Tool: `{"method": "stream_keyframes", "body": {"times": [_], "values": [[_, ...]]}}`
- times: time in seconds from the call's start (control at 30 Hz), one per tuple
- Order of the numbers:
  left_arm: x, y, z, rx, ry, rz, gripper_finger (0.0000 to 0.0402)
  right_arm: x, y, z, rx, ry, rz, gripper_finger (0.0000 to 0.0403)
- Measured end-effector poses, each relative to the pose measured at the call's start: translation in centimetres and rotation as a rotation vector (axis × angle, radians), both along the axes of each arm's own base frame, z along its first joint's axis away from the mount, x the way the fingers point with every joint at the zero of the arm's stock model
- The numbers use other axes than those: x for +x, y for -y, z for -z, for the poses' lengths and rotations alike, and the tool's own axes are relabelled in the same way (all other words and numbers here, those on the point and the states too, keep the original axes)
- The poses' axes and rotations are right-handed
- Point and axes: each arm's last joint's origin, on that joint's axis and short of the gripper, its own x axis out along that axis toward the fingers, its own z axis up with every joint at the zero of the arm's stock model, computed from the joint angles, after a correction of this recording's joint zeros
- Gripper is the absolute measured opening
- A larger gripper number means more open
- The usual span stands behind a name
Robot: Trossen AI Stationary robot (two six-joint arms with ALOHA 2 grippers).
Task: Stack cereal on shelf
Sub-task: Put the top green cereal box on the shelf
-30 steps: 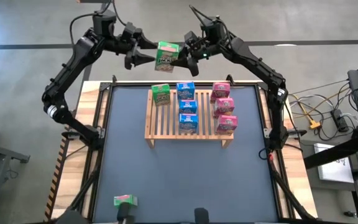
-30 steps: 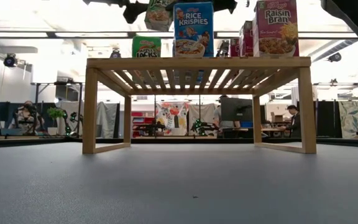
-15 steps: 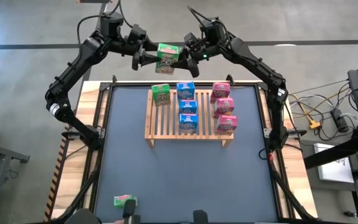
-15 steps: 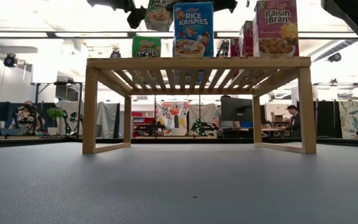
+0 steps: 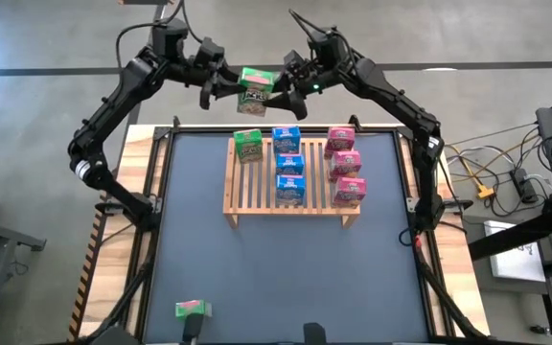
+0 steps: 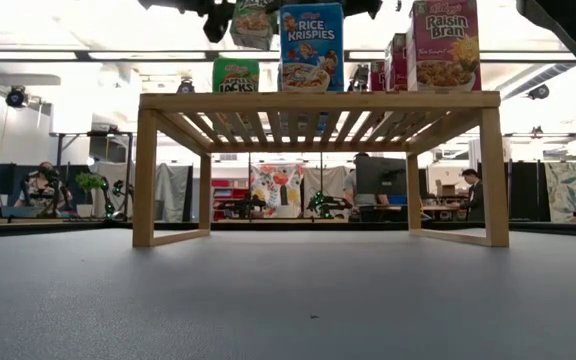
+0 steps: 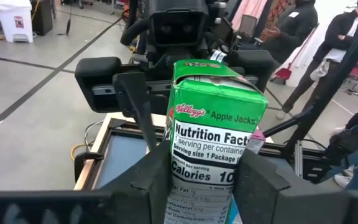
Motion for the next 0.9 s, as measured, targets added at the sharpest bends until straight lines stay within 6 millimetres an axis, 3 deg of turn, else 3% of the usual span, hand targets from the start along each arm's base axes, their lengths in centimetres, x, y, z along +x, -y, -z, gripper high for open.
{"method": "stream_keyframes", "body": {"times": [0.23, 0.5, 0.7, 0.9], "values": [[-2.5, 2.9, -1.5, 0.041, -0.011, 0.040, 0.0127, -3.0, 0.5, -1.9, -0.005, -0.021, 0.059, 0.0300], [-6.2, 7.7, -0.6, 0.064, -0.036, 0.070, 0.0129, -8.0, -0.4, -5.9, -0.113, 0.047, 0.188, 0.0293], [-8.0, 10.1, 3.4, 0.067, 0.119, 0.007, 0.0129, -10.5, -1.9, -8.3, -0.187, 0.096, 0.279, 0.0286], [-7.6, 11.7, 9.0, 0.030, 0.339, 0.029, 0.0129, -11.4, -2.3, -9.2, -0.215, 0.131, 0.333, 0.0287]]}}
